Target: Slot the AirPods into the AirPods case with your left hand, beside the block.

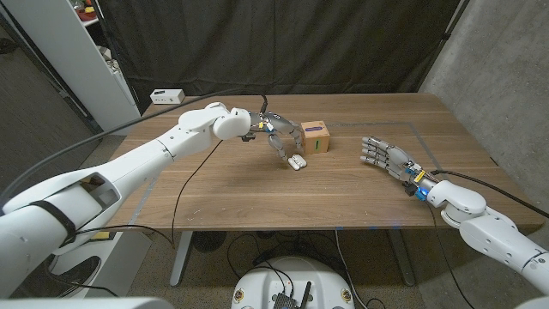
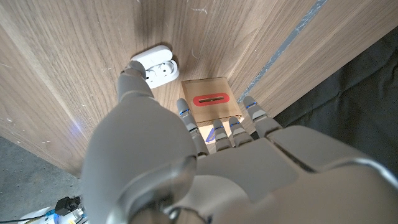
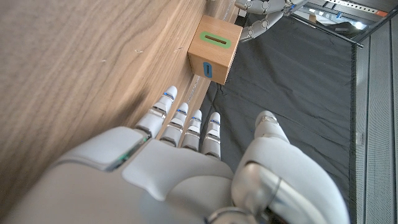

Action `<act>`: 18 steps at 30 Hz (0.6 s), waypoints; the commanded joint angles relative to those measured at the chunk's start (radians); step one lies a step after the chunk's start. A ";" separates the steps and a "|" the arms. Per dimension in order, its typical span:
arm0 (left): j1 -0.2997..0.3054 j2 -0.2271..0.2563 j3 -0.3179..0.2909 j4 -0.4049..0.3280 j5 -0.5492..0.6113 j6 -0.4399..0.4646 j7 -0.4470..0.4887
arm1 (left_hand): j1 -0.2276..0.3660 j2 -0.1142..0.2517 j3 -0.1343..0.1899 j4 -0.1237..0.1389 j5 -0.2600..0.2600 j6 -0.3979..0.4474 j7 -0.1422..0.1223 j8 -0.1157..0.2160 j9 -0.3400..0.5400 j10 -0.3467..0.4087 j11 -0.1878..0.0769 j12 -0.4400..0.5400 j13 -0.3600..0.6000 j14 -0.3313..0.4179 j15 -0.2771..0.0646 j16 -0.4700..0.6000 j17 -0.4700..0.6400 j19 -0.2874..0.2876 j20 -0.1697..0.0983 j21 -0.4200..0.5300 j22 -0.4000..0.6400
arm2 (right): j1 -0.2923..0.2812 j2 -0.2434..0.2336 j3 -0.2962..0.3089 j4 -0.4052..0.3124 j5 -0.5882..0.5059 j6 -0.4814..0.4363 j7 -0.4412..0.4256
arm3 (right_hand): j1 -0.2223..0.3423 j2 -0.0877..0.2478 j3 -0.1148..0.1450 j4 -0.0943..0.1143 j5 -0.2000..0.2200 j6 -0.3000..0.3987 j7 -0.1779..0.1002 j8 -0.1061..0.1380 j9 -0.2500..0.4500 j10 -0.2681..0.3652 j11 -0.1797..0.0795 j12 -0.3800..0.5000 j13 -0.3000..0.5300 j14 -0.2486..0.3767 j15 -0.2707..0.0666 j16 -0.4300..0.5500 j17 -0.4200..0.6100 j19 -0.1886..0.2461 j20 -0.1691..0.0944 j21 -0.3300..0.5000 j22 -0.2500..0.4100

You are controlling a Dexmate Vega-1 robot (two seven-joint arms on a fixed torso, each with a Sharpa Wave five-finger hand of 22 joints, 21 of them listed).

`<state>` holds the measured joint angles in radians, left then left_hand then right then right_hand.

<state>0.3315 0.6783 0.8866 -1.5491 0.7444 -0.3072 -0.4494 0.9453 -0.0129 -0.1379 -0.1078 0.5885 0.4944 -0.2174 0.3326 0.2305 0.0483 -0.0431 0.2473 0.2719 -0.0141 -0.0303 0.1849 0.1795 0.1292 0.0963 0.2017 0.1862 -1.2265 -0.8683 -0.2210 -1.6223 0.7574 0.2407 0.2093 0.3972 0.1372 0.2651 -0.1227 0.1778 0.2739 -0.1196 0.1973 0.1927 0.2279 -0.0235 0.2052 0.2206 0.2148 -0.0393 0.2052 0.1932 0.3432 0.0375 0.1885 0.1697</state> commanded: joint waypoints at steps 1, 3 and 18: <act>0.067 0.051 -0.035 -0.074 0.021 0.016 0.070 | 0.008 0.010 -0.011 0.001 0.004 0.007 0.000 -0.003 0.003 -0.002 0.005 -0.001 0.004 -0.007 0.000 0.001 0.001 -0.008 0.006 0.003 0.003 | -0.028 -0.004 0.011 -0.025 -0.002 -0.003 -0.029 | -0.003 0.004 0.008 -0.001 0.000 -0.003 -0.002 -0.001 0.005 0.002 -0.003 0.003 0.003 0.001 -0.061 0.002 0.003 -0.002 0.005 0.005 0.003; 0.091 0.067 -0.053 -0.103 0.028 0.034 0.091 | 0.008 0.011 -0.012 0.002 0.004 0.005 0.000 -0.004 0.003 -0.006 0.006 -0.002 0.004 -0.008 0.001 0.000 0.001 -0.011 0.008 0.002 0.003 | -0.035 -0.007 0.014 -0.029 -0.001 -0.005 -0.032 | -0.004 0.004 0.008 -0.001 0.000 -0.003 -0.002 -0.001 0.005 0.001 -0.004 0.003 0.003 0.001 -0.061 0.002 0.003 -0.002 0.005 0.005 0.003; 0.142 0.070 -0.072 -0.144 0.046 0.093 0.086 | 0.012 0.034 -0.022 0.011 0.002 0.045 0.002 0.006 0.013 -0.026 0.020 -0.009 0.001 -0.020 0.023 -0.001 0.003 -0.021 0.022 0.002 0.004 | -0.037 -0.016 0.012 -0.038 0.001 -0.017 -0.020 | -0.003 0.006 0.010 -0.002 0.000 0.001 0.001 0.001 0.005 0.004 -0.002 0.004 0.003 0.003 -0.060 0.003 0.003 -0.002 0.005 0.005 0.003</act>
<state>0.4376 0.7450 0.8266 -1.6684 0.7830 -0.2384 -0.3660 0.9531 0.0082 -0.1490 -0.0966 0.5885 0.5105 -0.2181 0.3288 0.2395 0.0318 -0.0231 0.2399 0.2737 -0.0251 -0.0085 0.1849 0.1794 0.1147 0.1109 0.2017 0.1887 -1.2583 -0.8763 -0.2106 -1.6489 0.7562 0.2341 0.1861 0.3972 0.1372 0.2690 -0.1266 0.1778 0.2739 -0.1196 0.1973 0.1927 0.2279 -0.0235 0.2052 0.2206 0.2148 -0.0393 0.2052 0.1931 0.3432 0.0374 0.1886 0.1697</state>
